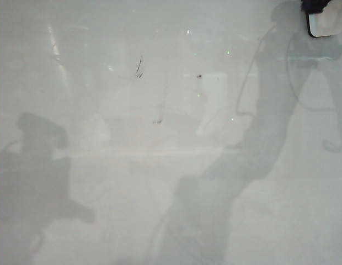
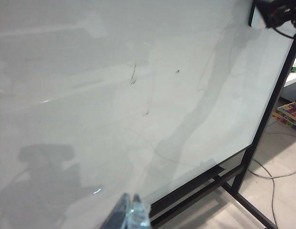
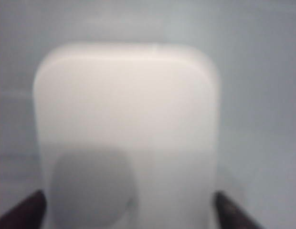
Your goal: Grab the whiteboard eraser that is attached to the surface of the whiteboard and use it to clean the writing on the whiteboard.
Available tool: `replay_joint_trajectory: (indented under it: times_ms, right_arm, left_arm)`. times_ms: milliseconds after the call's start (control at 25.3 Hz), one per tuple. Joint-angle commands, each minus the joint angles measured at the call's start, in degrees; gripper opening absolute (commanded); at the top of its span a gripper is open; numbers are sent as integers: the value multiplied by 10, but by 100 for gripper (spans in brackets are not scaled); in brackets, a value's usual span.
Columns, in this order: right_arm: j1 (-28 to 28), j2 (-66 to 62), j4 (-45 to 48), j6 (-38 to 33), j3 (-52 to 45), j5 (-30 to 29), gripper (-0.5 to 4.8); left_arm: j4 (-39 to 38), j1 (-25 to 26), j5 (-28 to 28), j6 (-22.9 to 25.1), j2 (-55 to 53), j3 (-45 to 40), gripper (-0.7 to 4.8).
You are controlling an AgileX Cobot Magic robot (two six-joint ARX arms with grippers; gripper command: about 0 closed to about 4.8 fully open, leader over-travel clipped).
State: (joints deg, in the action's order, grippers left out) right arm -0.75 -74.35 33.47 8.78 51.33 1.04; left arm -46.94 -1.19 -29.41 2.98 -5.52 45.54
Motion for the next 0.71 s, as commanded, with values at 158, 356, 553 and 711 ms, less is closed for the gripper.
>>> replay_joint_trajectory:
  times_ms: [158, 356, 553, 711]
  right_arm:
    - [2, 73, -109, -2, 2, 4, 460]
    - [8, 151, -222, -2, 2, 9, 425]
    - [7, 245, -327, -3, -2, 5, 172]
    - [7, 329, -373, -2, -28, 3, 15]
  left_arm:
    - [7, 0, -2, 0, -1, 1, -2]
    - [7, 0, -2, 0, -1, 1, -2]
    - [7, 0, -2, 0, -1, 1, -2]
    - [7, 0, -2, 0, -1, 1, -2]
